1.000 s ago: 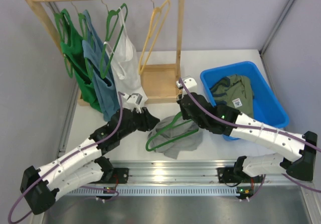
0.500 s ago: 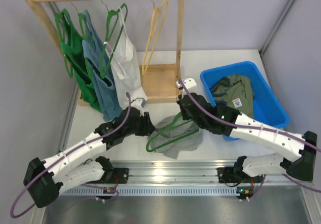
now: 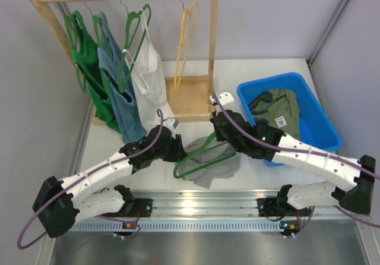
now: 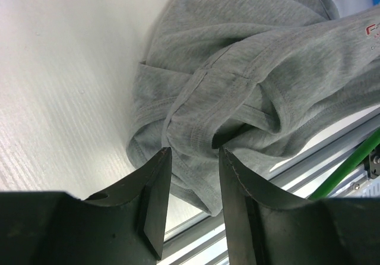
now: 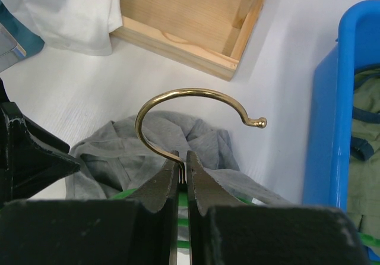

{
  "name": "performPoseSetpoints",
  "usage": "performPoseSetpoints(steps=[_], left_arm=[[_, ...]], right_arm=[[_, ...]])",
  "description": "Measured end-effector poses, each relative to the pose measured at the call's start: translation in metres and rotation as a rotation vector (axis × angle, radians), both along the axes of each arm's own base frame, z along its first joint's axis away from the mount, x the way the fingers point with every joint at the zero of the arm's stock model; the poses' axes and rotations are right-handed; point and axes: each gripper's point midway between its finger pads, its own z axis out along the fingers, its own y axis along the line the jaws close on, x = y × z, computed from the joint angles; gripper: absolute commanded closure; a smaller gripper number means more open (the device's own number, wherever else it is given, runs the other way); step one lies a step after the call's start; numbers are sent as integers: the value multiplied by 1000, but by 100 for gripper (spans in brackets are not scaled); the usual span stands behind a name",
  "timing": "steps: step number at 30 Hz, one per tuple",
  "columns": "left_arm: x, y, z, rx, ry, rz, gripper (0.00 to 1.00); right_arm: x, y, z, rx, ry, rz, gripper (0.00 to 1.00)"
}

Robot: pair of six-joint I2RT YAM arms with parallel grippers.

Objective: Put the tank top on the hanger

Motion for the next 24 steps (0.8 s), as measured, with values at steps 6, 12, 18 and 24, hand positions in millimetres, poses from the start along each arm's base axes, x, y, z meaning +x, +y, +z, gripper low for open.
performPoseSetpoints(steps=[6, 12, 18, 24], left_arm=[[3, -5, 4, -21, -17, -8, 57], [3, -7, 0, -12, -8, -12, 58], [3, -7, -9, 14, 7, -7, 75], [6, -6, -10, 20, 1, 11, 100]], right_arm=[[0, 0, 0, 3, 1, -7, 100], [1, 0, -2, -4, 4, -9, 100], [3, -3, -5, -18, 2, -34, 100], [7, -10, -7, -47, 1, -90, 100]])
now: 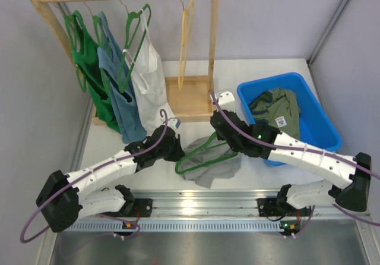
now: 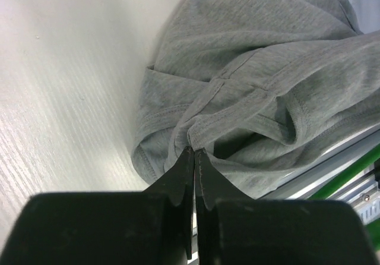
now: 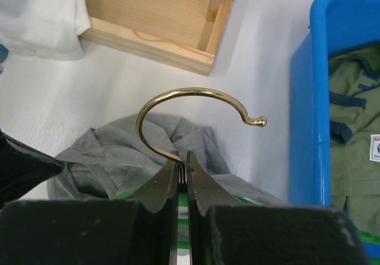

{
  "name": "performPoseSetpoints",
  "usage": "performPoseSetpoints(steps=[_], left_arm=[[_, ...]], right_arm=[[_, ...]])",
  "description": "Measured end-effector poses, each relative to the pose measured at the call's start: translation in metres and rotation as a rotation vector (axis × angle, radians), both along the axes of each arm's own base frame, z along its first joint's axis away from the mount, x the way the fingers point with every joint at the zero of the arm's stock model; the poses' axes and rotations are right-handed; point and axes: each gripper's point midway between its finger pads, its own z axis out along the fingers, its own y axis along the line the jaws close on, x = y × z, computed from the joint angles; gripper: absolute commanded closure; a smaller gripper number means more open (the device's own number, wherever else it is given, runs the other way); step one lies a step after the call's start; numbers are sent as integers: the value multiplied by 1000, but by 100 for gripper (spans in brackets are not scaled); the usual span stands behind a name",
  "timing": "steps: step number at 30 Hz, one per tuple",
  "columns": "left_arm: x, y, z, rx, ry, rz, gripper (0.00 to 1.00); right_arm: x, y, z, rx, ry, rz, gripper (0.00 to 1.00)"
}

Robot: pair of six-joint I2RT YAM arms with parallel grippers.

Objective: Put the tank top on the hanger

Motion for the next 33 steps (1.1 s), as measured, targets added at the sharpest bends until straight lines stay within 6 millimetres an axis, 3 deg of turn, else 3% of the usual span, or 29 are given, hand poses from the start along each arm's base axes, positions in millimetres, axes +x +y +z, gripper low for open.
performPoseSetpoints(steps=[8, 13, 22, 33], left_arm=[[1, 2, 16, -40, -35, 24, 100], [-2, 7, 26, -62, -55, 38, 100], [-14, 19, 24, -43, -14, 61, 100], [-26, 29, 24, -33, 18, 65, 100]], right_arm=[[8, -14, 14, -7, -36, -110, 100], [14, -19, 12, -33, -52, -168, 100], [19, -33, 13, -65, -69, -252, 100], [26, -35, 18, -58, -97, -306, 100]])
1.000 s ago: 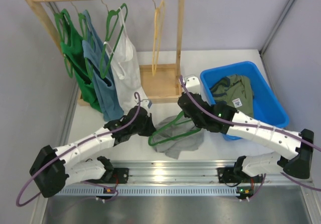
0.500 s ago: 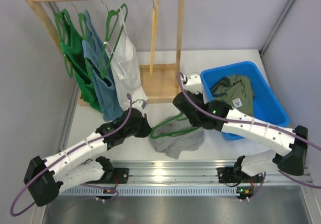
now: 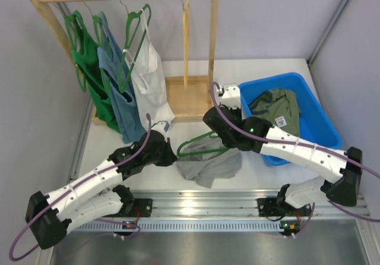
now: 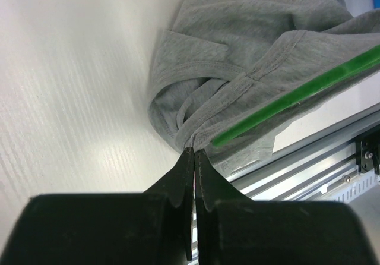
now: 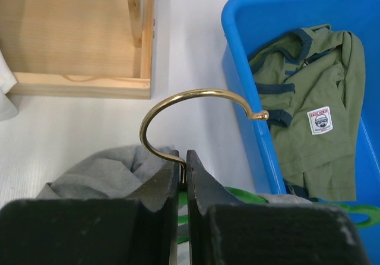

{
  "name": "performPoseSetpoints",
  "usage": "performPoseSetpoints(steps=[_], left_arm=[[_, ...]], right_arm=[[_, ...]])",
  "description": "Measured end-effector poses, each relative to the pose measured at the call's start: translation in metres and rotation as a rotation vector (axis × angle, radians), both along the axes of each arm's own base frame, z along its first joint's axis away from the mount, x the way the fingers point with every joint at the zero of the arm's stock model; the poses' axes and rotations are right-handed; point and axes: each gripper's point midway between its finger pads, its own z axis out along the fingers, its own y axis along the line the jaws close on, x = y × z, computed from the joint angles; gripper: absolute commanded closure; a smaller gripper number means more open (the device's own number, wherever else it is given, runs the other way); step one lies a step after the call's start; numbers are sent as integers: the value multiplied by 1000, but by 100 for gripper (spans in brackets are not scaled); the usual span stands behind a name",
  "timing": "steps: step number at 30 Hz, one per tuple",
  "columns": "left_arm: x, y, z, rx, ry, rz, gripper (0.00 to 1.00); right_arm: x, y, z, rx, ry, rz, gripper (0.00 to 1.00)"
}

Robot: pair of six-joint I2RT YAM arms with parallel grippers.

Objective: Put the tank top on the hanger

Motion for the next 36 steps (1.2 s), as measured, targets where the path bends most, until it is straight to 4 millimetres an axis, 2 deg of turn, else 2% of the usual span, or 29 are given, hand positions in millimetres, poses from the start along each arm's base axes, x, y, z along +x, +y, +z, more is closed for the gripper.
performPoseSetpoints(steps=[5, 23, 36], left_arm=[[-4, 2, 3, 1, 9, -3, 100], [6, -11, 50, -64, -29, 2, 100], [22, -41, 110, -152, -81, -53, 100]], right_arm=[[1, -2, 1, -1, -12, -17, 100], [3, -11, 8, -3, -60, -47, 100], [1, -9, 15, -22, -89, -42, 100]])
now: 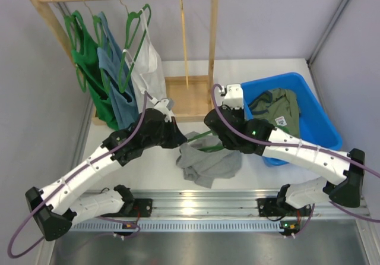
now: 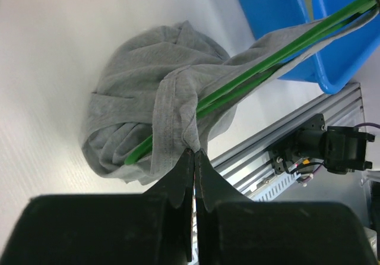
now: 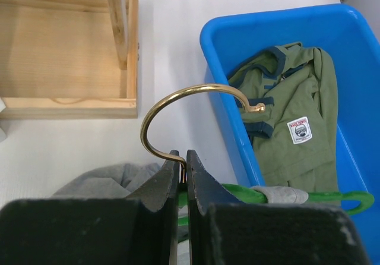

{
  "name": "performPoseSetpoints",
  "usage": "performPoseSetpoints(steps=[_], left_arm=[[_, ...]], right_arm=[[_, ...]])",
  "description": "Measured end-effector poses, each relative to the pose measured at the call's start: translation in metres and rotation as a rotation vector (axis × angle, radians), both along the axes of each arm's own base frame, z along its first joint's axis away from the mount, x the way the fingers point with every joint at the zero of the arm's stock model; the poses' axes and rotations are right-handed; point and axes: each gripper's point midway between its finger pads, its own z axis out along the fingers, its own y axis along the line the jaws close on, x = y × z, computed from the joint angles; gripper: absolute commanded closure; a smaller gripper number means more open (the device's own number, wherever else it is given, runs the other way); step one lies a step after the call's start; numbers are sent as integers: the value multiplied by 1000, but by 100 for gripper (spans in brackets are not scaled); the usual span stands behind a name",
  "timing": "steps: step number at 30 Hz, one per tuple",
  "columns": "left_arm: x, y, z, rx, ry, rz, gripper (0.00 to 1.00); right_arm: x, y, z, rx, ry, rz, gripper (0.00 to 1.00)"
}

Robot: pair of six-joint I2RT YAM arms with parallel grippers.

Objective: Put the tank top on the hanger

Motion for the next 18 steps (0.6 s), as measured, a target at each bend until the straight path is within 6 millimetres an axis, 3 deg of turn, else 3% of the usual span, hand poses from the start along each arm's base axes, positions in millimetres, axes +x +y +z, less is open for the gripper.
performPoseSetpoints(steps=[11, 18], left_arm=[[12, -16, 30, -75, 1, 29, 100], [23, -17, 61, -140, -37, 99, 100]], right_arm=[[2, 4, 30, 53, -58, -33, 100], [-6, 17, 35, 59, -74, 9, 100]])
